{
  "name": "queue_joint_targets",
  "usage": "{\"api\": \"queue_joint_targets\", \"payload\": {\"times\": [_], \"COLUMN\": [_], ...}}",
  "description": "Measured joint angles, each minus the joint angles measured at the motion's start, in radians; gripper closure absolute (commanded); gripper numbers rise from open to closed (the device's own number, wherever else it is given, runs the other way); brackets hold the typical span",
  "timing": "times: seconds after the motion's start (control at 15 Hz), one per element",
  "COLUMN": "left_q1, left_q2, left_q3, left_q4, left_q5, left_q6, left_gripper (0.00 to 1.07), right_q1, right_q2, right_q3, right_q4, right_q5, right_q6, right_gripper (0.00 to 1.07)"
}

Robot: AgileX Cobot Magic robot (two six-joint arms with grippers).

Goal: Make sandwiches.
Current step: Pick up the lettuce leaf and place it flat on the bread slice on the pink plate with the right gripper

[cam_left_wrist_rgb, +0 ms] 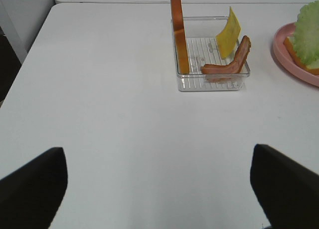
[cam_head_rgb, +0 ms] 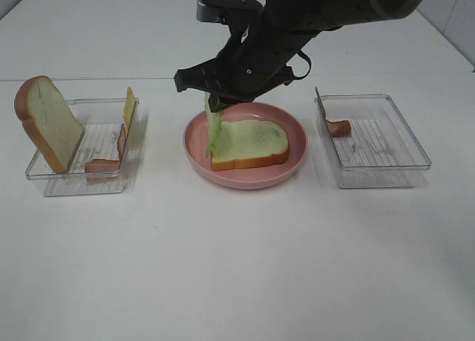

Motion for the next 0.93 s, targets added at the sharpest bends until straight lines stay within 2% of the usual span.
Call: {"api": "queue_joint_targets", "payload": {"times": [0.2, 0.27, 0.47, 0.73, 0.87, 0.93], "left_q1": [0.0, 0.0, 0.0, 0.0, 0.0, 0.0], "left_q2": [0.0, 0.0, 0.0, 0.0, 0.0, 0.0], "left_q3": [0.0, 0.0, 0.0, 0.0, 0.0, 0.0], "left_q4": [0.0, 0.0, 0.0, 0.0, 0.0, 0.0], "left_q5": [0.0, 0.0, 0.0, 0.0, 0.0, 0.0], "left_q6": [0.0, 0.0, 0.0, 0.0, 0.0, 0.0], "left_gripper": [0.15, 0.15, 0.15, 0.15, 0.15, 0.15], "right_q1": [-0.026, -0.027, -0.027, -0.027, -0.027, -0.027], "right_q2": [0.015, 0.019, 0.042, 0.065, 0.065, 0.065], "right_q3": [0.0, 0.0, 0.0, 0.0, 0.001, 0.001], "right_q4": [-0.112, -0.188, -0.268, -0.286, -0.295, -0.306], "right_q5": [0.003, 0.005, 0.027, 0.054, 0.052, 0.052], "right_q6": [0.029, 0.058, 0.109, 0.114, 0.114, 0.114], "right_gripper": [1.07, 1.07, 1.07, 1.07, 1.0, 0.9]}}
